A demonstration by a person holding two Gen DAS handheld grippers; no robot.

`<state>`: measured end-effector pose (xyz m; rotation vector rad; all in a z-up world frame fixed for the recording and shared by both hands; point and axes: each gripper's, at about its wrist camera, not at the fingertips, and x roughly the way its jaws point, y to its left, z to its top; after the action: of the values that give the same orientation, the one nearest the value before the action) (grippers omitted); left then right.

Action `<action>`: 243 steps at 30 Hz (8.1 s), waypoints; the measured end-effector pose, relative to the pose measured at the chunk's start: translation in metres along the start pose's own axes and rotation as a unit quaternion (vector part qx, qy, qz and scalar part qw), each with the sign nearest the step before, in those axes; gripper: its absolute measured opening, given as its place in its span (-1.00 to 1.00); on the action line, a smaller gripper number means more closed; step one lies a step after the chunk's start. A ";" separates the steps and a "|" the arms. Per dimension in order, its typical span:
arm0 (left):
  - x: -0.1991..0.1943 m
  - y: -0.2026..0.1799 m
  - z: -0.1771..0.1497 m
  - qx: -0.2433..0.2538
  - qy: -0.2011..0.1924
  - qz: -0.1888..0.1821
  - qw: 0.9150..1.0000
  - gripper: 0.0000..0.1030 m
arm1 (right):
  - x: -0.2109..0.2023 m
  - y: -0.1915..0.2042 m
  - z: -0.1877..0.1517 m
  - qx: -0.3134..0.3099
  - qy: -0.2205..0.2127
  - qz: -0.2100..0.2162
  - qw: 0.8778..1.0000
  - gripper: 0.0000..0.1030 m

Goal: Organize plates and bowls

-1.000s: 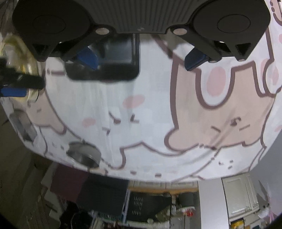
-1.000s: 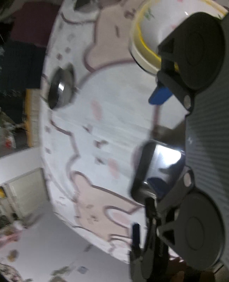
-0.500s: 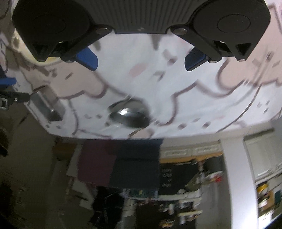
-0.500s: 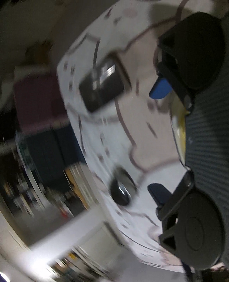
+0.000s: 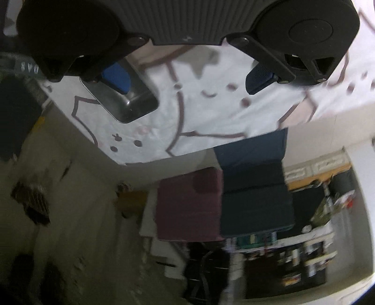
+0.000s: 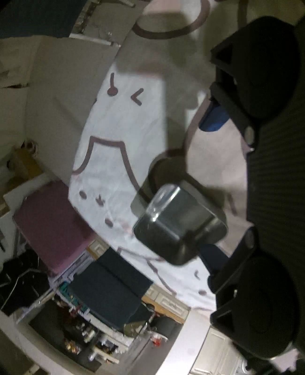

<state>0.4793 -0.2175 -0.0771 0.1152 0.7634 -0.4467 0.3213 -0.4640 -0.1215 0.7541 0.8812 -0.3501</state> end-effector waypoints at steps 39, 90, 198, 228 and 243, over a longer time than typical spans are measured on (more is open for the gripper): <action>0.106 -0.010 0.006 0.147 0.081 0.090 0.982 1.00 | 0.048 0.017 0.004 -0.153 0.053 -0.048 0.986 0.98; 0.066 0.031 -0.034 -0.044 0.092 -0.036 0.994 -0.88 | 0.057 0.052 -0.003 -0.195 0.009 0.048 0.980 -0.89; -0.191 0.173 -0.266 -0.135 0.163 0.138 0.968 -0.61 | -0.104 0.160 -0.307 -0.440 0.107 0.138 0.881 -0.82; -0.187 0.166 -0.267 -0.112 0.172 0.131 0.970 -0.61 | -0.084 0.157 -0.314 -0.461 0.129 0.091 0.873 -0.86; -0.186 0.165 -0.268 -0.109 0.173 0.128 0.970 -0.60 | -0.074 0.153 -0.314 -0.442 0.142 0.083 0.882 -0.87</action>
<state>0.2608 0.0659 -0.1514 0.0854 1.1206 -0.0939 0.1862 -0.1335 -0.1211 0.0142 1.1124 0.3317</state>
